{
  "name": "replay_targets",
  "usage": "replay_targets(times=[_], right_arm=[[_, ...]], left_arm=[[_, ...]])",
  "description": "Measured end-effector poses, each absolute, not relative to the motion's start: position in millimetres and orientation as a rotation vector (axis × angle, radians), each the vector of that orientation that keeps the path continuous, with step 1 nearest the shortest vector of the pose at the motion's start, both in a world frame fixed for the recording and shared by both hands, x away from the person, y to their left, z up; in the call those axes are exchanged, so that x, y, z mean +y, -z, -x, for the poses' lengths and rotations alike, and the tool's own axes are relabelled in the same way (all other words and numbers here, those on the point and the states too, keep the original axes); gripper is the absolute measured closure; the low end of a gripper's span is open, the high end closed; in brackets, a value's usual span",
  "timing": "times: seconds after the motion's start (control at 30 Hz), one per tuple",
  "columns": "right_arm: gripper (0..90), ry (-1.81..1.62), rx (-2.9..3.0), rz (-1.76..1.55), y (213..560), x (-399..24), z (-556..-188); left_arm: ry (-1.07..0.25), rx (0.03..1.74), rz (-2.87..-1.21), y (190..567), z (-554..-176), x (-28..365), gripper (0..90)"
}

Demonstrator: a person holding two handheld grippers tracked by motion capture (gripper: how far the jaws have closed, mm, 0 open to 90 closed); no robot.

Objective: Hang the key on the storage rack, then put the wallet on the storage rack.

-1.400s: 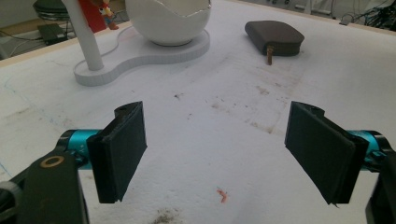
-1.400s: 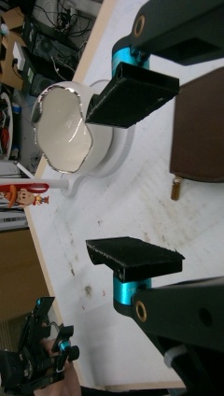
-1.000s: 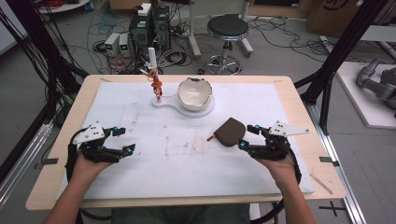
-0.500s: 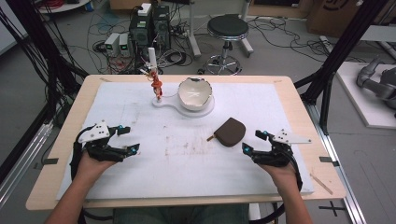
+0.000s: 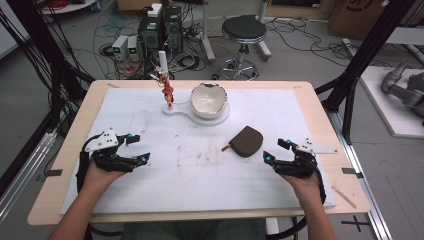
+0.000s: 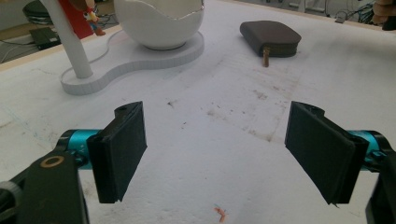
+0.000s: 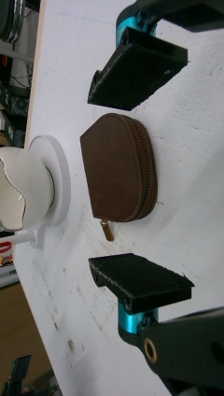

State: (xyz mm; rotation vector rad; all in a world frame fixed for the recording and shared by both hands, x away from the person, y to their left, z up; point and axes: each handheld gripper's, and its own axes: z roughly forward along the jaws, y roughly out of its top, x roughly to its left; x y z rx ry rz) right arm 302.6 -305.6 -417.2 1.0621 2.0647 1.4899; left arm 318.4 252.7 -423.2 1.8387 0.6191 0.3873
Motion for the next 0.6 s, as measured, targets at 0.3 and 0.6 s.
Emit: replay_targets(times=[0.3,0.6], right_arm=[[19.0,-1.492,2.056,-1.063,416.9,-310.0,-299.1],[19.0,-1.48,2.064,-1.054,416.5,-311.9,-297.8]], left_arm=[[-0.369,0.613,-1.84,423.8,-321.1,246.4,20.6],[-0.359,0.63,-1.842,424.7,-321.9,242.8,20.6]])
